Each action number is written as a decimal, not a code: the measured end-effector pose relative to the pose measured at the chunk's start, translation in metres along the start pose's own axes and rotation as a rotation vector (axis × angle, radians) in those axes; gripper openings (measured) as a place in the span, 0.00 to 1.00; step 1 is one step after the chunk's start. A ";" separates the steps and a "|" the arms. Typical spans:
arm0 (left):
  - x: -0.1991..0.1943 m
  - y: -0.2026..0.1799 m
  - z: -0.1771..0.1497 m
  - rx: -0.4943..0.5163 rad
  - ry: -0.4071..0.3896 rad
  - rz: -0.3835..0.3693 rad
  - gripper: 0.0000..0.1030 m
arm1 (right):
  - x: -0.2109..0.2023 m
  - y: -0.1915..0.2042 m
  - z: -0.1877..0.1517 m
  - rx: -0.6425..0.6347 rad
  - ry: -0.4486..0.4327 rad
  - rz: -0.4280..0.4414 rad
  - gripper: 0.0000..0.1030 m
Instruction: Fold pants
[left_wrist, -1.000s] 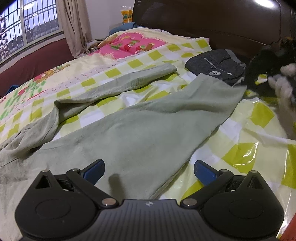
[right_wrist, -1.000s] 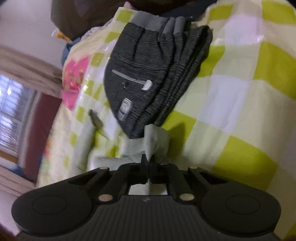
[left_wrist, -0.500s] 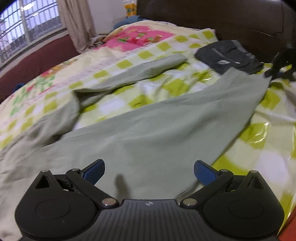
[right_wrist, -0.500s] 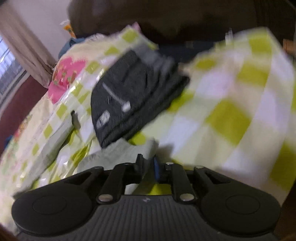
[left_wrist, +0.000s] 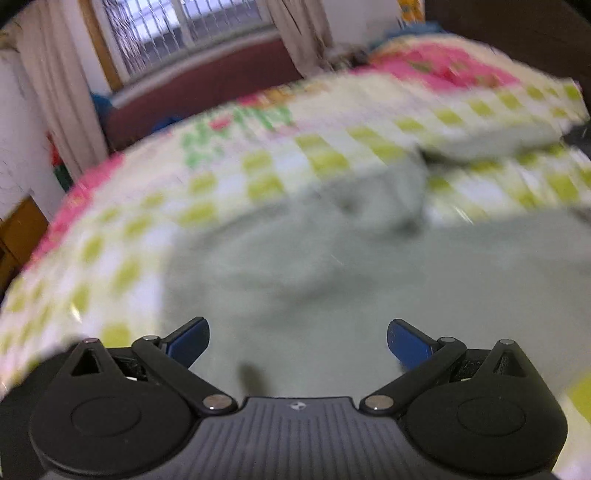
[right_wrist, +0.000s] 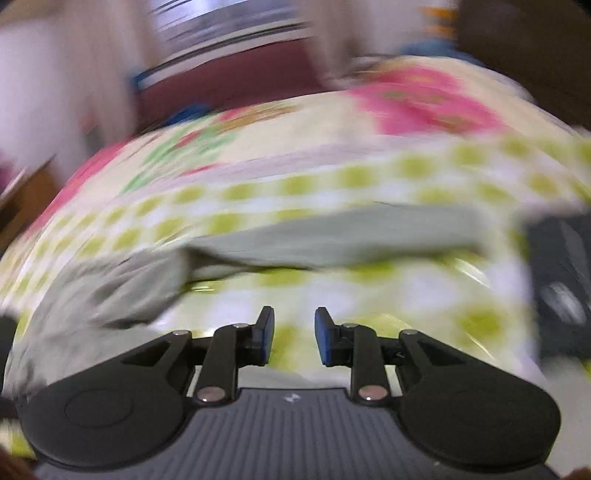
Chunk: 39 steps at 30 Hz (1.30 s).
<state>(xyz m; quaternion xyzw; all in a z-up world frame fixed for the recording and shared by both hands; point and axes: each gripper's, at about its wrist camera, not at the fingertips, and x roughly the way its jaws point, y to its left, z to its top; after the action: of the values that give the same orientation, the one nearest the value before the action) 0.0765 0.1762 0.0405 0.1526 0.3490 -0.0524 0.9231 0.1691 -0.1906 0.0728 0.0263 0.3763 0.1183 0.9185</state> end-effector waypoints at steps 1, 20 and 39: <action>0.006 0.011 0.009 0.006 -0.025 0.020 1.00 | 0.019 0.016 0.015 -0.081 0.015 0.028 0.26; 0.182 0.110 0.061 0.170 0.153 -0.184 1.00 | 0.242 0.112 0.082 -0.600 0.367 0.337 0.41; 0.186 0.124 0.062 0.091 0.132 -0.239 0.34 | 0.239 0.126 0.069 -0.582 0.344 0.279 0.02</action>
<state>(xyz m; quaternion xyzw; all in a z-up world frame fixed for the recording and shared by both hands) 0.2799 0.2758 -0.0080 0.1546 0.4219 -0.1677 0.8775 0.3575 -0.0086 -0.0243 -0.2051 0.4686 0.3475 0.7859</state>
